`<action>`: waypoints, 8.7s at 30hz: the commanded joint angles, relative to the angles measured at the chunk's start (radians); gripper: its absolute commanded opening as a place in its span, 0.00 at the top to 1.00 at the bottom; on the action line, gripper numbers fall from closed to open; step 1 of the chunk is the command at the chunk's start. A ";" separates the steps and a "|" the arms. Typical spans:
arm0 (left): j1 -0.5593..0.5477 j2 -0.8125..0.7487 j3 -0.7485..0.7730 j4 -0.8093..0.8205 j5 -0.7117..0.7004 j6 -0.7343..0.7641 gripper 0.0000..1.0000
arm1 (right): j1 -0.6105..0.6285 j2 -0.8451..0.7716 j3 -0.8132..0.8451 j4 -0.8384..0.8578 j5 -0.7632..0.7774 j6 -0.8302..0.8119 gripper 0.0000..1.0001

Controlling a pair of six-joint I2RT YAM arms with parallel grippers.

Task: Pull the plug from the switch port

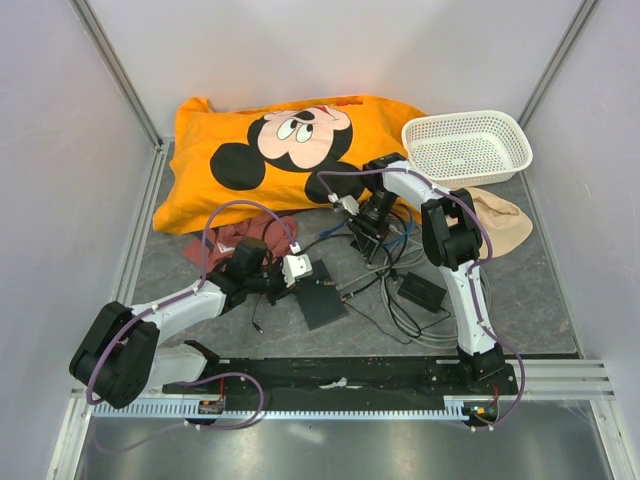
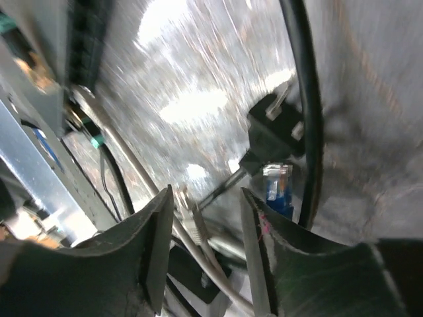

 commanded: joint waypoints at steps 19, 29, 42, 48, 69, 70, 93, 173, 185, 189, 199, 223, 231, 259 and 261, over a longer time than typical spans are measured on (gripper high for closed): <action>0.051 0.269 0.270 -0.010 -0.238 0.009 0.98 | 0.125 -0.034 0.025 -0.046 -0.223 -0.135 0.39; 0.073 0.191 0.346 -0.046 -0.231 -0.164 0.98 | 0.118 -0.035 -0.018 -0.043 -0.280 -0.138 0.38; 0.025 0.047 0.174 -0.152 -0.086 -0.044 0.98 | 0.132 0.038 0.008 -0.044 -0.331 -0.097 0.34; 0.025 0.058 0.118 -0.125 -0.096 -0.010 0.98 | 0.135 0.038 -0.070 -0.043 -0.332 -0.114 0.31; -0.061 0.079 0.226 -0.178 0.056 -0.165 0.99 | 0.130 0.064 -0.105 0.089 -0.308 0.029 0.50; -0.073 0.087 0.230 -0.183 0.047 -0.160 0.99 | 0.130 0.061 -0.112 0.103 -0.309 0.043 0.51; -0.104 0.091 0.112 -0.152 -0.040 -0.106 0.98 | 0.138 0.054 -0.135 0.250 -0.328 0.182 0.62; -0.104 0.119 0.092 -0.117 -0.060 -0.089 0.98 | 0.156 -0.325 -0.408 0.410 -0.216 0.164 0.92; -0.104 0.116 0.091 -0.117 -0.060 -0.089 0.98 | 0.164 -0.269 -0.411 0.546 -0.111 0.267 0.93; -0.104 0.116 0.091 -0.117 -0.059 -0.089 0.99 | 0.164 -0.227 -0.362 0.554 -0.111 0.294 0.87; -0.104 0.114 0.088 -0.116 -0.062 -0.085 0.99 | 0.162 -0.170 -0.342 0.445 -0.242 0.209 0.64; -0.104 0.119 0.091 -0.116 -0.060 -0.086 0.99 | 0.098 0.075 -0.145 0.152 -0.421 0.066 0.56; -0.104 0.121 0.089 -0.117 -0.060 -0.088 0.98 | 0.099 0.061 -0.165 0.262 -0.375 0.172 0.55; -0.104 0.114 0.083 -0.111 -0.062 -0.088 0.98 | 0.139 0.063 -0.181 0.314 -0.297 0.241 0.67; -0.104 0.115 0.085 -0.109 -0.065 -0.088 0.98 | 0.142 0.060 -0.184 0.328 -0.269 0.267 0.72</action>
